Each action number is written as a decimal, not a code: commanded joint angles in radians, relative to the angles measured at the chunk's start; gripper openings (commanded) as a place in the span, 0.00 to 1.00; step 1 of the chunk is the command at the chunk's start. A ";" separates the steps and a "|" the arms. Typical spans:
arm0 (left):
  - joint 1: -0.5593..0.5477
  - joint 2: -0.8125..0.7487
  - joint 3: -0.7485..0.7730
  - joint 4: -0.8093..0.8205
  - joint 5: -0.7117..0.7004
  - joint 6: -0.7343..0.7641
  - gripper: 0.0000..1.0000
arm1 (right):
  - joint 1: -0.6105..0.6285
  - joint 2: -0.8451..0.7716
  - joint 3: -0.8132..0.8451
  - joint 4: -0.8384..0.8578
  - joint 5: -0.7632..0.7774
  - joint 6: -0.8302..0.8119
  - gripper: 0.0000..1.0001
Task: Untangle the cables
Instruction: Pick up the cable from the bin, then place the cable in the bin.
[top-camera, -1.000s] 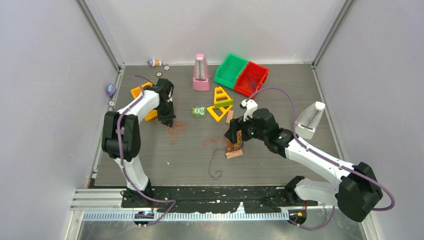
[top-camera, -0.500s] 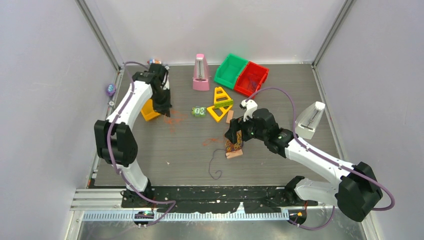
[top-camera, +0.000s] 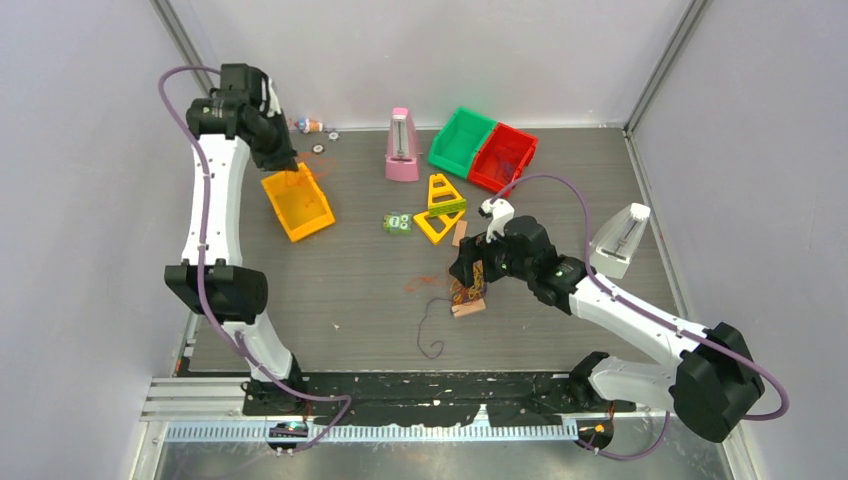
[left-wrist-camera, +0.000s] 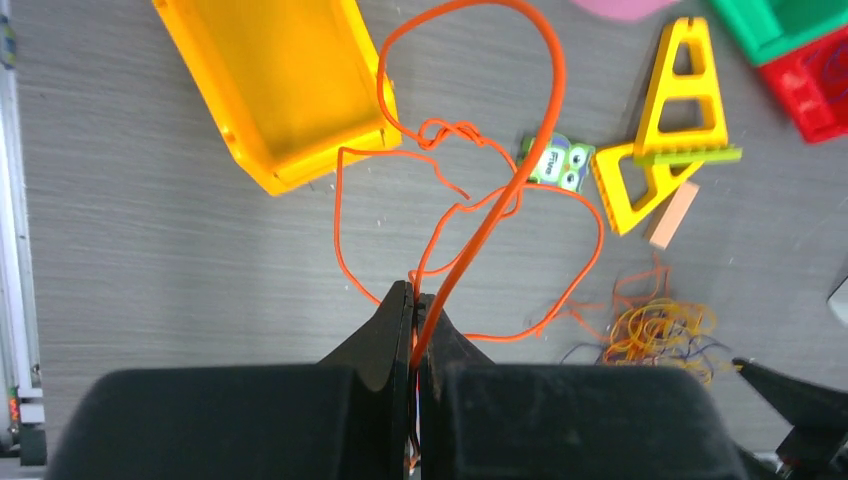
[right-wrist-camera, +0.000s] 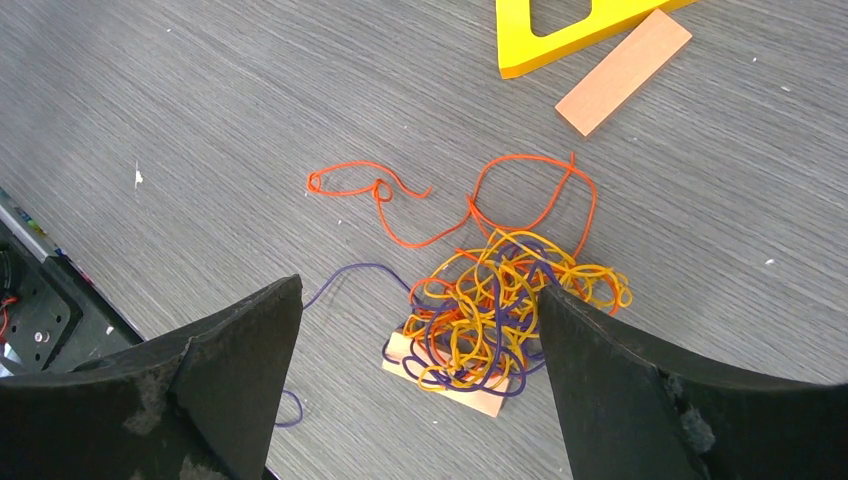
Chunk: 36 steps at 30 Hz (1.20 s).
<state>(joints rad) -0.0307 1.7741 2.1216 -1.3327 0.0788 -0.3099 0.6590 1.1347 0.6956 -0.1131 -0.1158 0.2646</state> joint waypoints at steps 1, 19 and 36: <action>0.072 0.093 0.121 -0.073 0.020 0.006 0.00 | -0.002 -0.020 0.042 0.000 0.004 -0.008 0.92; 0.171 0.369 0.033 0.234 -0.113 -0.116 0.00 | -0.002 -0.017 0.092 -0.062 0.013 -0.024 0.92; 0.137 0.354 -0.036 0.245 -0.252 -0.096 0.54 | -0.004 0.020 0.092 -0.049 0.004 -0.018 0.92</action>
<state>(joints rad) 0.1200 2.2261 2.1105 -1.0889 -0.1112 -0.4129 0.6590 1.1526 0.7483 -0.1890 -0.1139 0.2562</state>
